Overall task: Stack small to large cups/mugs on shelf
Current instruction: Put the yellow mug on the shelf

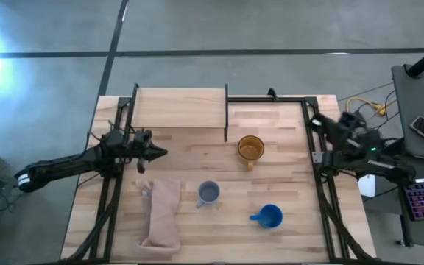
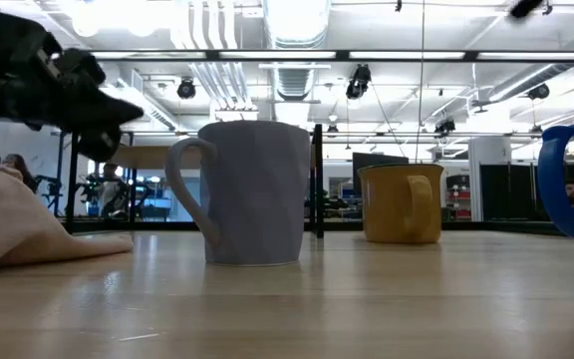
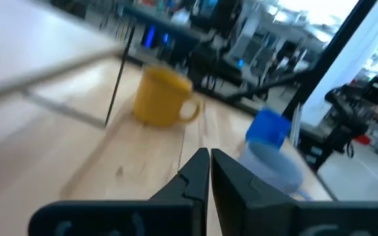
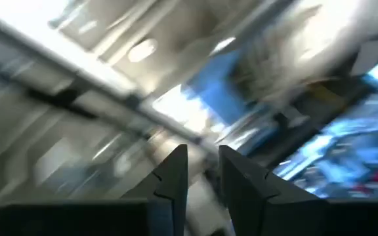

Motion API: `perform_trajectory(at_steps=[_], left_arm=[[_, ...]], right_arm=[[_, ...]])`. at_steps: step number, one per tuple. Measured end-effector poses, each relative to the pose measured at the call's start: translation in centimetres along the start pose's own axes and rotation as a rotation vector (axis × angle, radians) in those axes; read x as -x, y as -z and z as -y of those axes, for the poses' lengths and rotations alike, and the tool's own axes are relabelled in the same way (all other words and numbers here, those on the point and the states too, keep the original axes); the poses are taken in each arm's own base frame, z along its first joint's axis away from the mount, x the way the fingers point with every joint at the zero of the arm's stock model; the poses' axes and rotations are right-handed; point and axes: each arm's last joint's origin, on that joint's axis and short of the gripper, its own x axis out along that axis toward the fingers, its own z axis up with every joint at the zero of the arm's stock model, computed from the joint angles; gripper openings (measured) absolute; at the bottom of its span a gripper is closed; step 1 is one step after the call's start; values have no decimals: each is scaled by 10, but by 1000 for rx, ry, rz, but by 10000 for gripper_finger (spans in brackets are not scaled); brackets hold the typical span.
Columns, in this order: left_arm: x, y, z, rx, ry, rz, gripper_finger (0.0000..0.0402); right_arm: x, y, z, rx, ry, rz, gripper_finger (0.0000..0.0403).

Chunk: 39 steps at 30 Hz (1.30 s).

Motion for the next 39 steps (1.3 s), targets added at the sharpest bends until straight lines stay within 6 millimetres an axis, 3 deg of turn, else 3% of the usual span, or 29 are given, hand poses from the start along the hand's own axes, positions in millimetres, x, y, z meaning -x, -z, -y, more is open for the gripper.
perform_trajectory(at_steps=[3,6,9,13,17,22,26,29,35,39], left_arm=[[0,-8,3,-33,29,77,2],[1,-15,6,-65,56,150,2],[3,-23,10,-99,87,230,2],[7,-32,15,-90,121,338,2],[10,-40,19,143,205,404,2],[12,-44,21,480,294,386,2],[12,-46,22,516,315,394,2],[12,-45,22,525,320,378,2],[8,-42,23,436,357,292,2],[7,-41,22,464,360,269,2]], right_arm=[[-25,-16,-21,86,-129,-75,81],[-51,-30,-33,282,-149,-55,81],[-76,-45,-43,452,-116,18,81],[-106,-62,-55,471,-36,42,82],[-149,-51,-43,358,-90,-330,82],[-189,-30,-21,170,206,-712,82],[-192,-11,2,152,650,-1060,82],[-195,2,11,107,771,-1234,82],[-198,20,11,65,927,-1386,81],[-185,15,4,139,1223,-1424,72]])
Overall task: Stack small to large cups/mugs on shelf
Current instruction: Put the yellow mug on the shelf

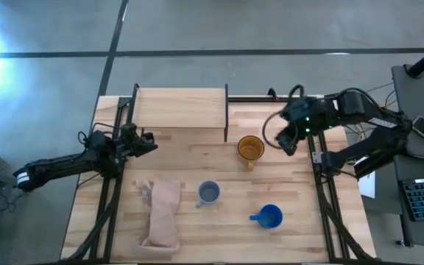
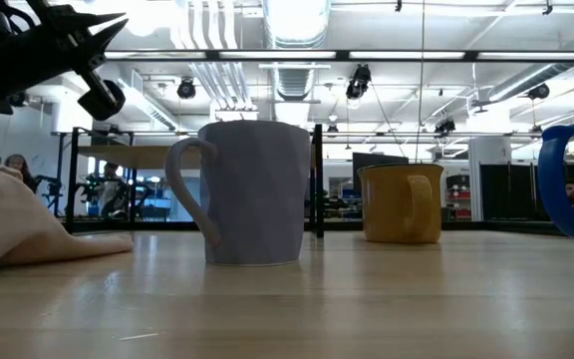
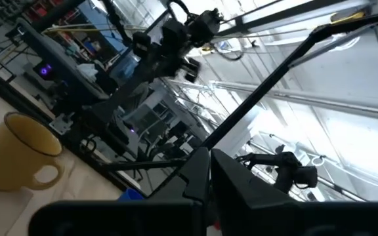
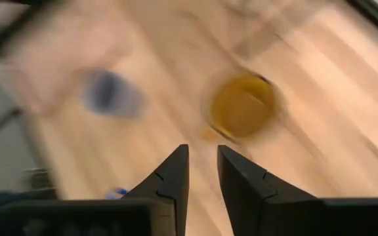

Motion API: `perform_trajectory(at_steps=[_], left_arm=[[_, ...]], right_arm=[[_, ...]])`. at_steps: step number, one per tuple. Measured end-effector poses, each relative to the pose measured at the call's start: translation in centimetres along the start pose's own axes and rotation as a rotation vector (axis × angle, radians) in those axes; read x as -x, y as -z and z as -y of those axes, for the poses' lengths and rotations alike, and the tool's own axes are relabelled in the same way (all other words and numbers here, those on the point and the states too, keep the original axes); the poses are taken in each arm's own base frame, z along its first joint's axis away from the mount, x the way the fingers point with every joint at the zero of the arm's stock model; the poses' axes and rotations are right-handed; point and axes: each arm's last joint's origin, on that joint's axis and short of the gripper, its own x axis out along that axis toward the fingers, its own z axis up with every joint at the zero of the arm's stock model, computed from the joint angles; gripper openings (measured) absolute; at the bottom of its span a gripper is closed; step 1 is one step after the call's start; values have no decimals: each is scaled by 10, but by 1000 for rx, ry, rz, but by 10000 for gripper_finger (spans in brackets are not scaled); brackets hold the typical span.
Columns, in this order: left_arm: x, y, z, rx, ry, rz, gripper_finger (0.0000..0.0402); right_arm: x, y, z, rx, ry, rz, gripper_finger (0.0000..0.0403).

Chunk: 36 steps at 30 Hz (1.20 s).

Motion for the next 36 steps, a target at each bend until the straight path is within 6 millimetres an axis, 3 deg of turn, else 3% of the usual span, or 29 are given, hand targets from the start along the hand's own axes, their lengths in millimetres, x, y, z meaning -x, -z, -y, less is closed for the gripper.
perform_trajectory(at_steps=[3,8,13,18,25,31,36], left_arm=[[0,0,-1,-1,-5,-3,2],[-1,0,-1,-25,1,-14,2],[0,0,0,-59,10,-17,2],[0,1,0,-48,13,-25,2],[0,2,-2,-6,7,-37,2],[0,3,-3,-10,-1,-46,2],[0,3,-3,-10,-3,-48,2]], right_arm=[[0,11,5,-110,130,-67,66],[-5,16,-2,-175,15,4,64],[-45,31,10,-235,243,-88,64],[-91,43,27,-321,354,-160,75],[-140,37,45,-459,261,-91,120],[-163,37,60,-570,227,-59,167],[-182,43,64,-634,243,-80,184]])
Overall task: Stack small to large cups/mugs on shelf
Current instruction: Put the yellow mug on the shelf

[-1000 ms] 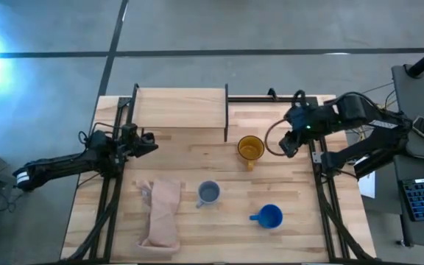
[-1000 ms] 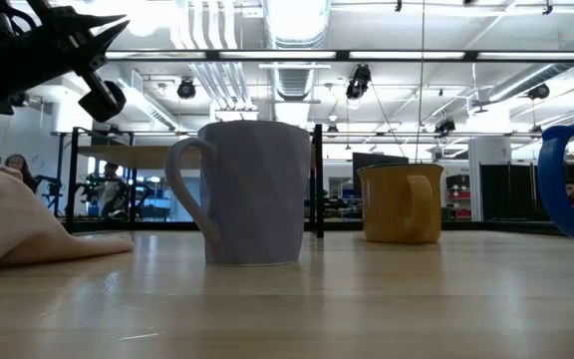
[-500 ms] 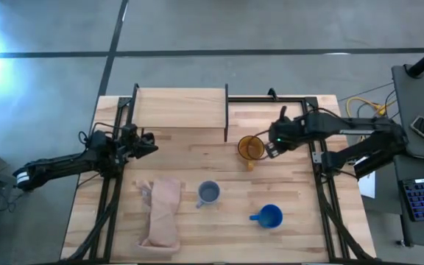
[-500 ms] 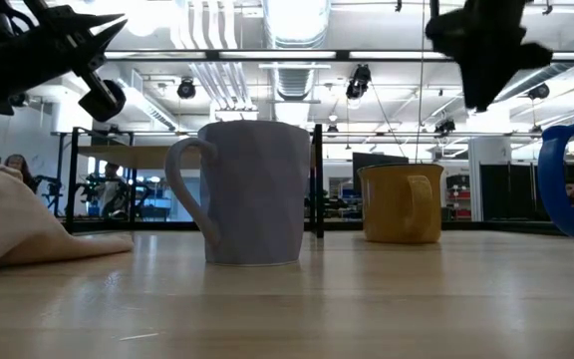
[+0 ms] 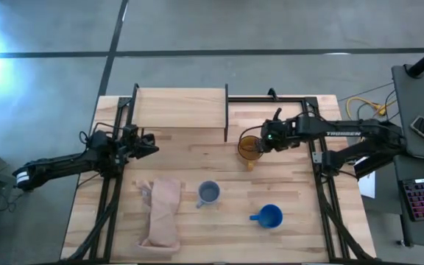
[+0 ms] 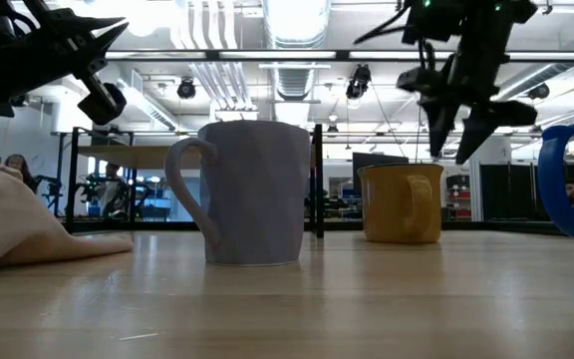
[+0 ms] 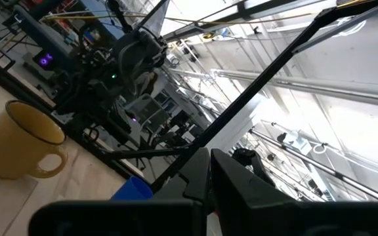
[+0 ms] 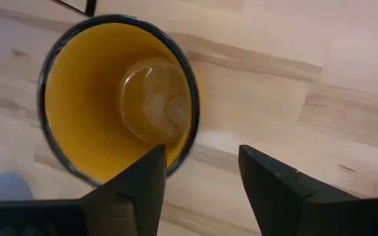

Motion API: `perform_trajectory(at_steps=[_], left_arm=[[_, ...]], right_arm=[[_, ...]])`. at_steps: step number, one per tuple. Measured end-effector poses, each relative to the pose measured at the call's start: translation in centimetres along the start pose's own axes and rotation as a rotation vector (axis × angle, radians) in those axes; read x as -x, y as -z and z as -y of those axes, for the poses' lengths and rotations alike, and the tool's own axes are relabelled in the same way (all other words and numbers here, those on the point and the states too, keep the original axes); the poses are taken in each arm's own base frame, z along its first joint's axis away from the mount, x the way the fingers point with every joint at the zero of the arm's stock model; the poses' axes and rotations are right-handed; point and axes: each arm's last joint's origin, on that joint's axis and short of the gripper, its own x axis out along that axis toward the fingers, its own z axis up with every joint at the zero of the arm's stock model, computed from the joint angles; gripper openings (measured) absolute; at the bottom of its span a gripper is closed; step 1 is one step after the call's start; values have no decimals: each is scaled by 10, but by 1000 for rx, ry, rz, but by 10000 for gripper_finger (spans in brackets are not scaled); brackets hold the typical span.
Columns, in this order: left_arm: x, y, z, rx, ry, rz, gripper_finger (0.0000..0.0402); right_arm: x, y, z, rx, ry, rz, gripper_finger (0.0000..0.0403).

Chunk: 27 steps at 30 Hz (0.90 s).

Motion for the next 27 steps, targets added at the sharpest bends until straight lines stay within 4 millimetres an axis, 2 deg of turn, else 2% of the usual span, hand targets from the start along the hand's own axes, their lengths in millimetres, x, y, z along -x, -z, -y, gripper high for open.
perform_trajectory(at_steps=[11,17,21,24,27], left_arm=[[0,0,0,-1,3,-9,2],[0,2,0,-5,27,-50,2],[0,2,0,-25,29,-51,2],[0,2,0,-26,23,-43,2],[0,1,0,-23,14,-29,2]], right_arm=[[-37,-5,-19,-1,75,-29,170],[-62,-4,-27,35,132,-115,134],[-63,-8,-34,52,135,-120,76],[-56,-12,-40,84,130,-112,25],[-47,-15,-43,92,130,-112,19]])
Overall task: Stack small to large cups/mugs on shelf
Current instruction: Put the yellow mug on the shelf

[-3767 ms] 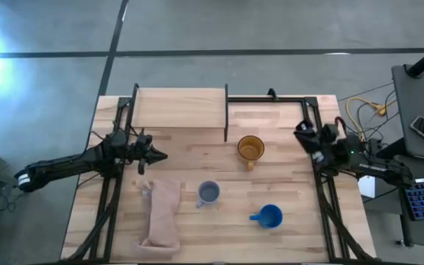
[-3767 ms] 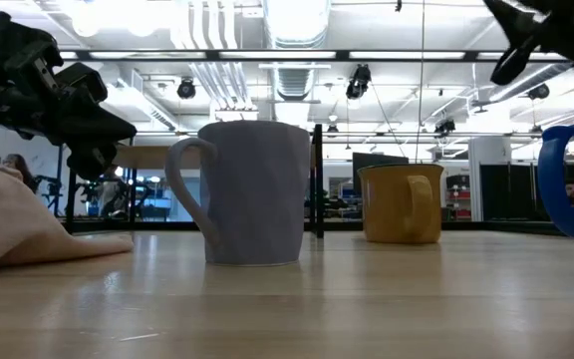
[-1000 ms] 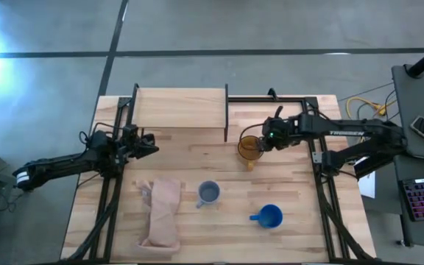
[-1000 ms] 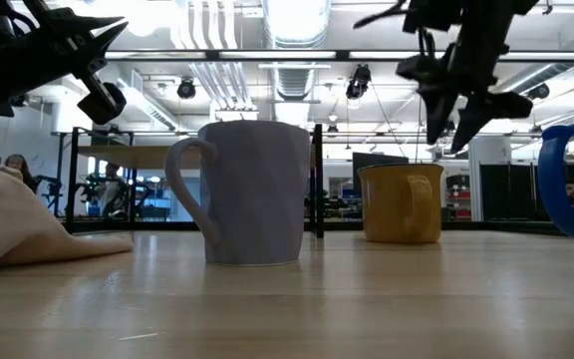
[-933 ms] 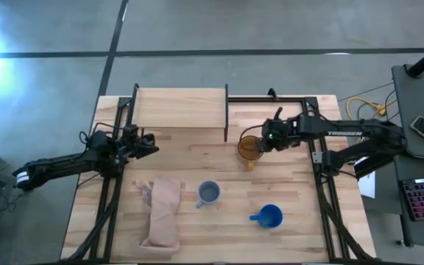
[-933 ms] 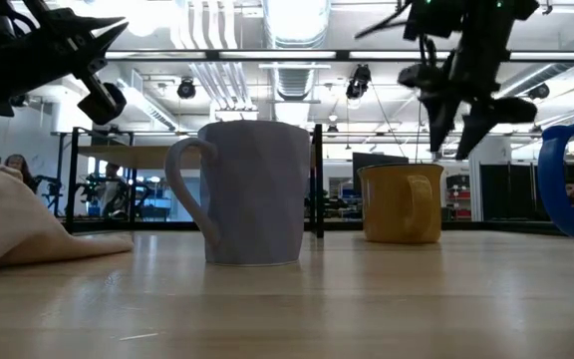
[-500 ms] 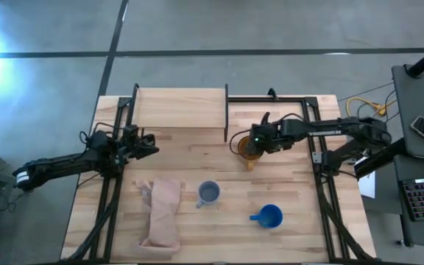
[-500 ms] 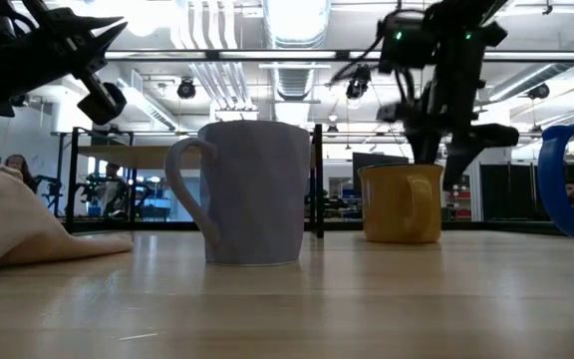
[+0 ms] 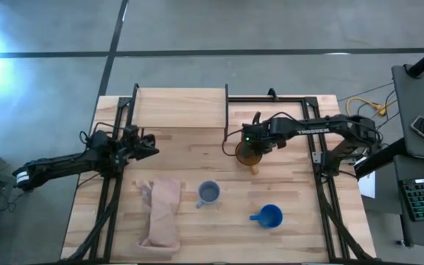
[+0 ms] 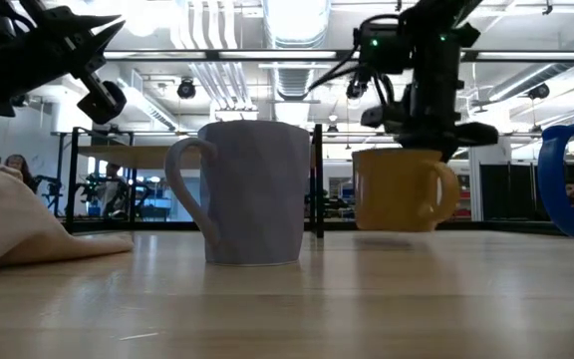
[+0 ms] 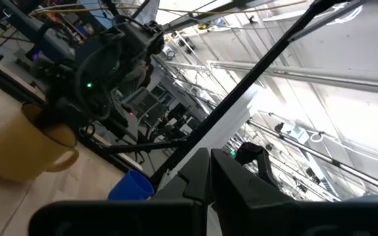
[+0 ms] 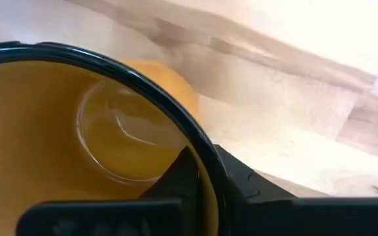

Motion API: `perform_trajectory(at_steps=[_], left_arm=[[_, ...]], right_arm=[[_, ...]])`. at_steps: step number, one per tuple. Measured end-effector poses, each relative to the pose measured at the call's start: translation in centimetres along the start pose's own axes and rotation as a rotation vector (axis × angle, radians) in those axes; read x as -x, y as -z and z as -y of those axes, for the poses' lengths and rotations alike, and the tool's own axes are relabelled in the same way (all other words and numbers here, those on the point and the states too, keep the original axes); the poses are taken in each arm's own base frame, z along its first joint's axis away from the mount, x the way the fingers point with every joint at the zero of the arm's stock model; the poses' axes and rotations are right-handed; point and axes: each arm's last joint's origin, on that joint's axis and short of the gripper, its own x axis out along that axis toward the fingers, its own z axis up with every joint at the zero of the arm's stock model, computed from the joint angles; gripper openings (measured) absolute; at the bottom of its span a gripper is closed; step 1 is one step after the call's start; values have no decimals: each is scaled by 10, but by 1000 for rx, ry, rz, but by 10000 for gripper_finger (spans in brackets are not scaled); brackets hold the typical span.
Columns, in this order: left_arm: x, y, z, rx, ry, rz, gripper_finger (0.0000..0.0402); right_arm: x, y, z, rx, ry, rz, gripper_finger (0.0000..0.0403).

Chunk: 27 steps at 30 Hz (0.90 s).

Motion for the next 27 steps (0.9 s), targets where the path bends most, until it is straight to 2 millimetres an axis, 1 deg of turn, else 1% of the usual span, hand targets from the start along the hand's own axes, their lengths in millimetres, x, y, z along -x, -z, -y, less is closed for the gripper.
perform_trajectory(at_steps=[3,6,9,12,14,17,19,23,25,27], left_arm=[[0,-1,-1,2,-19,26,1],[0,1,-3,16,-42,17,1],[1,6,-10,46,-109,-29,0],[2,10,-13,61,-180,-84,0],[-1,0,-3,43,-166,-79,0],[-5,-13,18,11,-132,-99,0],[-6,-20,33,-11,-138,-139,0],[4,-20,50,7,-245,-298,0],[14,-14,49,36,-357,-376,0],[22,-11,53,38,-415,-408,0]], right_arm=[[15,-1,0,12,16,-5,17],[36,-5,-4,26,10,-2,16],[64,-8,-13,65,-21,1,15],[97,-13,-31,94,-118,54,15],[117,-15,-41,118,-148,80,15],[137,-23,-55,147,-150,115,15],[145,-31,-67,169,-165,142,15],[157,-50,-99,235,-232,215,15],[159,-62,-113,267,-262,243,15],[158,-76,-125,280,-294,253,15]])
